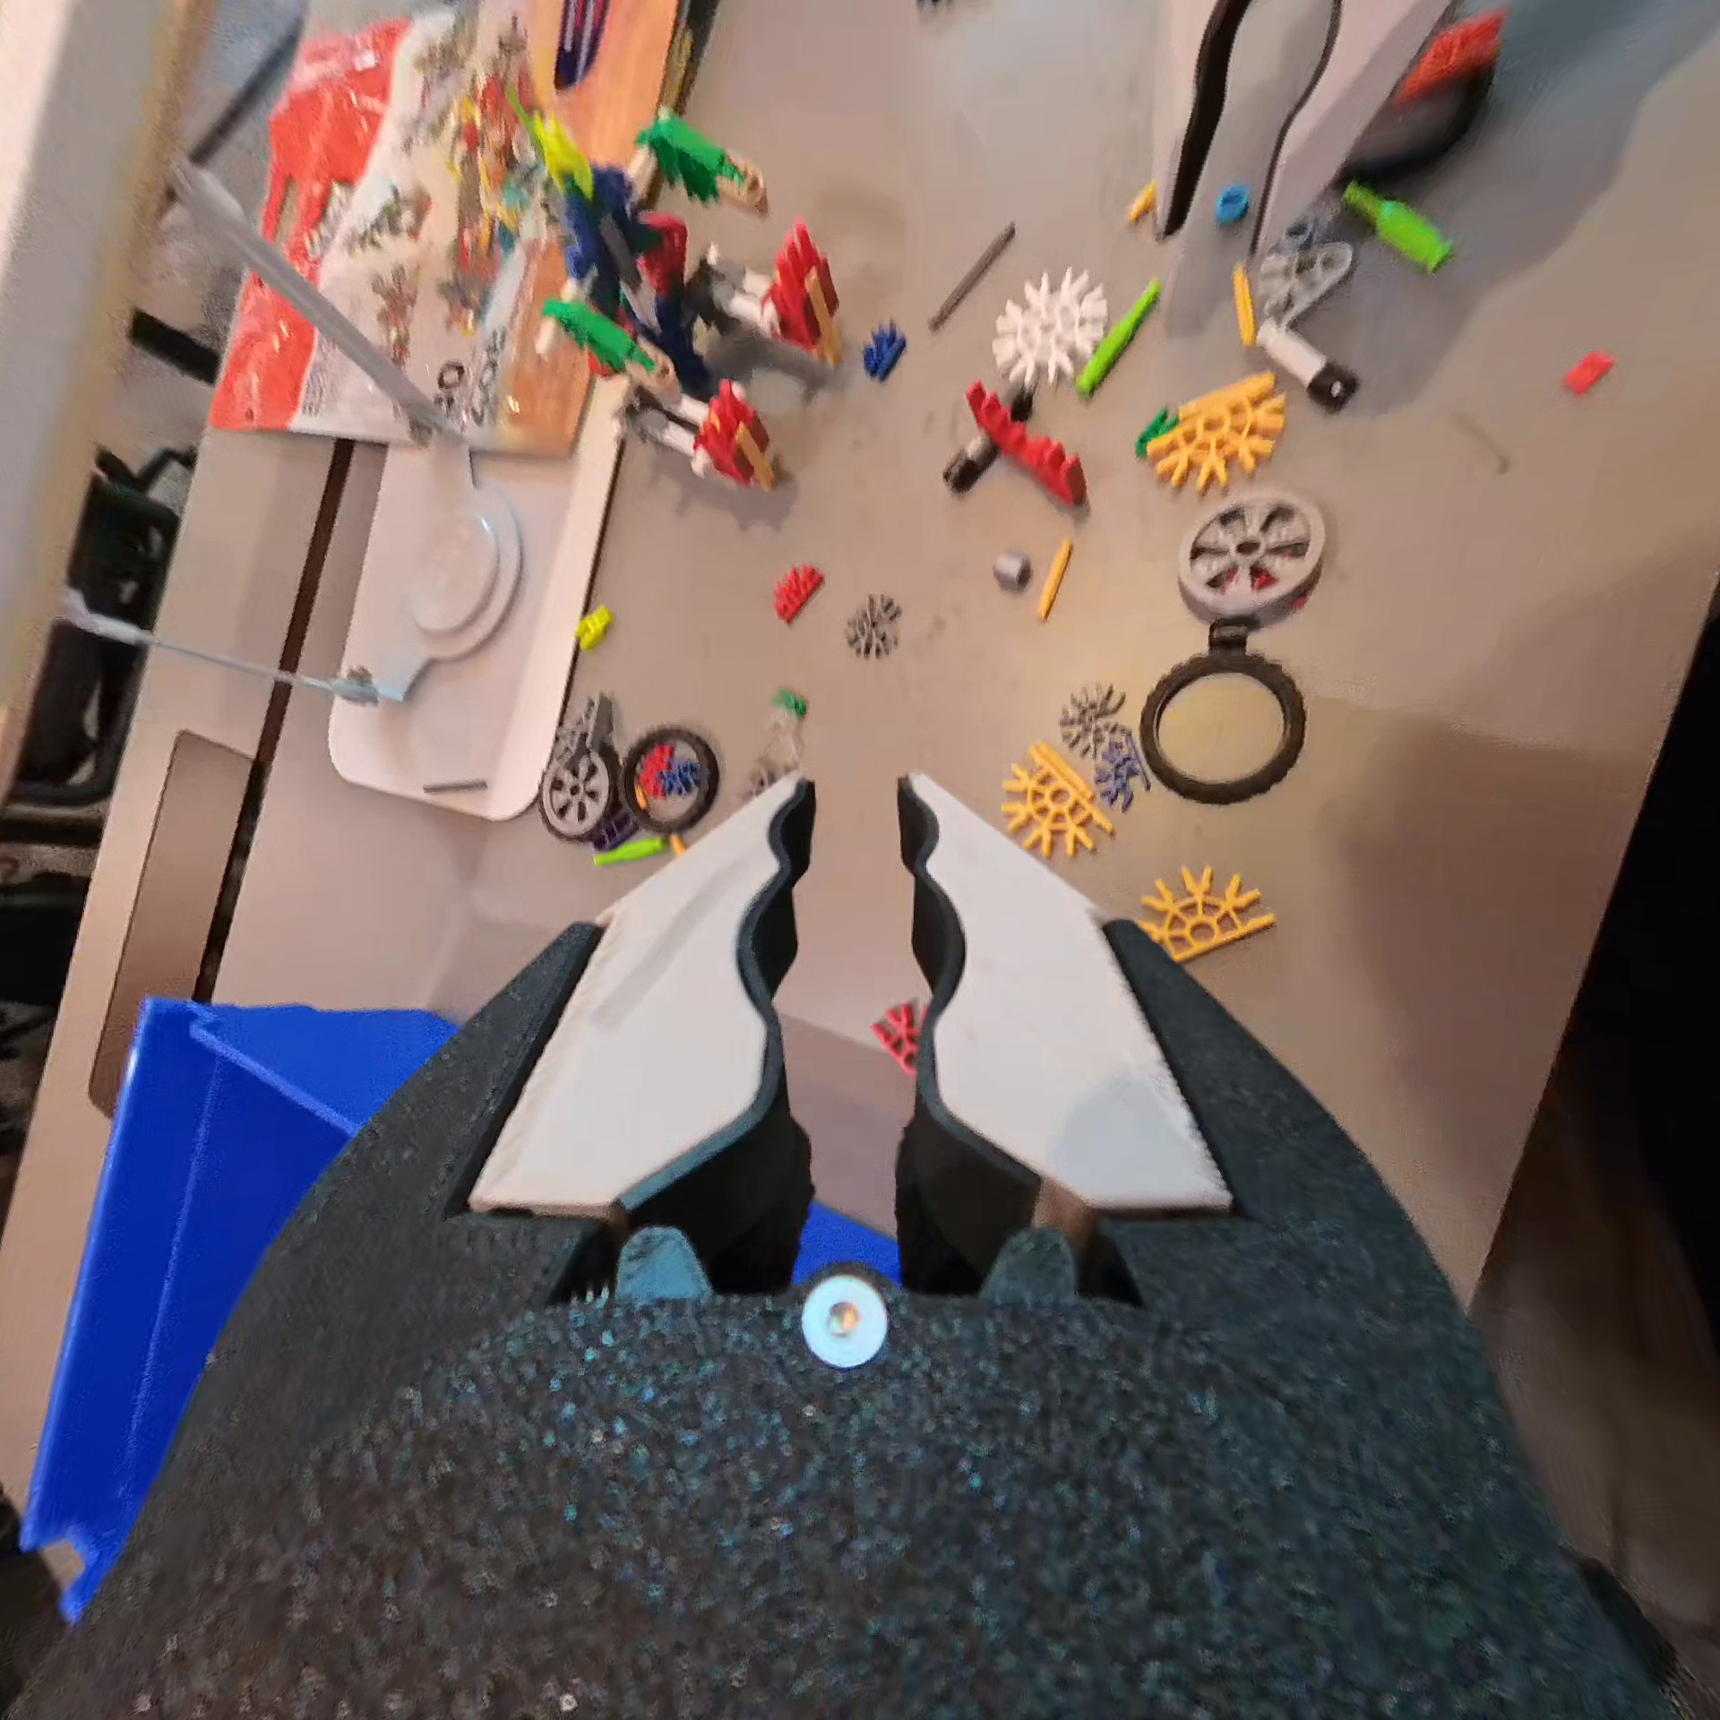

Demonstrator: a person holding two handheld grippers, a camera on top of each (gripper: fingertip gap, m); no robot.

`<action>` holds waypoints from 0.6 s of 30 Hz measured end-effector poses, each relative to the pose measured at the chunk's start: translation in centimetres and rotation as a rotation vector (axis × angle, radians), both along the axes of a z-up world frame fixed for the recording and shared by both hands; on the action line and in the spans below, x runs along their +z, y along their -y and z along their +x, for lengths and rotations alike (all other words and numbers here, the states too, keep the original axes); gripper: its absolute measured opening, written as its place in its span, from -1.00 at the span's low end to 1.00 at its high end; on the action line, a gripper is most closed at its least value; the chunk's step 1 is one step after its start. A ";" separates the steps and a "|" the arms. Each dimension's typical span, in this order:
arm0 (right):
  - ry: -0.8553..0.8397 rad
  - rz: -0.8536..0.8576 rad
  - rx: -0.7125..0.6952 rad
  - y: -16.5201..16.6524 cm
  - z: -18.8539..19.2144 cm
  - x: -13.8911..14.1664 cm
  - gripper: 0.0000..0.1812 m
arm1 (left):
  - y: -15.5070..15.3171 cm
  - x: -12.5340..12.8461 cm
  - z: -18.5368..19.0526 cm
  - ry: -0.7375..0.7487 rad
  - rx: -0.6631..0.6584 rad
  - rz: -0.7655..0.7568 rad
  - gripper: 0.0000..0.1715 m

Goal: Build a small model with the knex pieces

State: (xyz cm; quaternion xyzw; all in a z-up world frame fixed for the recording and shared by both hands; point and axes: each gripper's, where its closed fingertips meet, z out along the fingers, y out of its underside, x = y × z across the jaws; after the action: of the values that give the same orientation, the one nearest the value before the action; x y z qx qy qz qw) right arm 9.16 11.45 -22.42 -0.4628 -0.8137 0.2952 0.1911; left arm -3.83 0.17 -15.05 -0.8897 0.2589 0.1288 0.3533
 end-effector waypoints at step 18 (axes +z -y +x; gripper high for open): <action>0.036 -0.017 -0.066 -2.3 5.0 0.0 -0.65 | 4.9 -7.1 1.9 0.133 0.045 -0.171 -0.69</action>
State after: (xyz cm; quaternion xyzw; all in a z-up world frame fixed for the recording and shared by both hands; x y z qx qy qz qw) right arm 14.17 13.76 -22.39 -0.4963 -0.7987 0.2872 0.1823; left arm -1.91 -4.74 -22.19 -0.9287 0.2247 0.0550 0.2897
